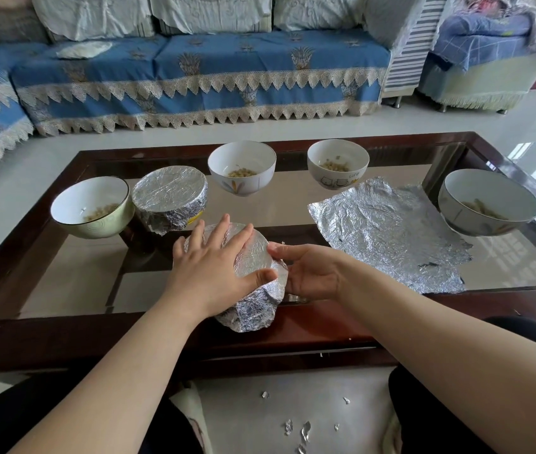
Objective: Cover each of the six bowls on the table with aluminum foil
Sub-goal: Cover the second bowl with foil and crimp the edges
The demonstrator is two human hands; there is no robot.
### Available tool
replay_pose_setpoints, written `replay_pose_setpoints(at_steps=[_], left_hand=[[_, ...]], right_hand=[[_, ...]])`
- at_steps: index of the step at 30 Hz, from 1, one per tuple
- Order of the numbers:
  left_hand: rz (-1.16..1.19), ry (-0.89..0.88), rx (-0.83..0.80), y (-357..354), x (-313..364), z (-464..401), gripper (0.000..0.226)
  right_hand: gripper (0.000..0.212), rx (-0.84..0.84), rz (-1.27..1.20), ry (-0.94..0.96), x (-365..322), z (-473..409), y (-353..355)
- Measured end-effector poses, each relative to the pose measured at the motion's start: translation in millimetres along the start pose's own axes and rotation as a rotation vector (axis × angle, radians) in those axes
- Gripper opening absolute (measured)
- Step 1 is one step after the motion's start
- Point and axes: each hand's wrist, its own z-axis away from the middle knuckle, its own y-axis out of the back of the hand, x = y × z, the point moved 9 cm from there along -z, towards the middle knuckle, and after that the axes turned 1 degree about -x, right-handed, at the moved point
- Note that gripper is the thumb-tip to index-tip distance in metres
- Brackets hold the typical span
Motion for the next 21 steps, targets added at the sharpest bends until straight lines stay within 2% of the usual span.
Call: replay_pose_setpoints(at_steps=[4,12,17,21], left_hand=[[-0.002,0.002,0.005,0.1,0.2,-0.2,0.113],[-0.002,0.008,-0.002,1.3,1.2,0.8,0.114],[-0.003,0.009,0.008,1.8,1.1,1.0,0.114],[-0.016,0.009,0.008,2.4,1.6,0.8,0.114]], right_hand=[[0.039,0.000,0.021,0.027,1.9,-0.6,0.6],[0.020,0.073,0.034,0.170,3.9,-9.9,9.1],[0.028,0.161,0.001,0.215,6.6,-15.9,14.2],[0.026,0.202,-0.035,0.236,4.8,-16.2,13.3]])
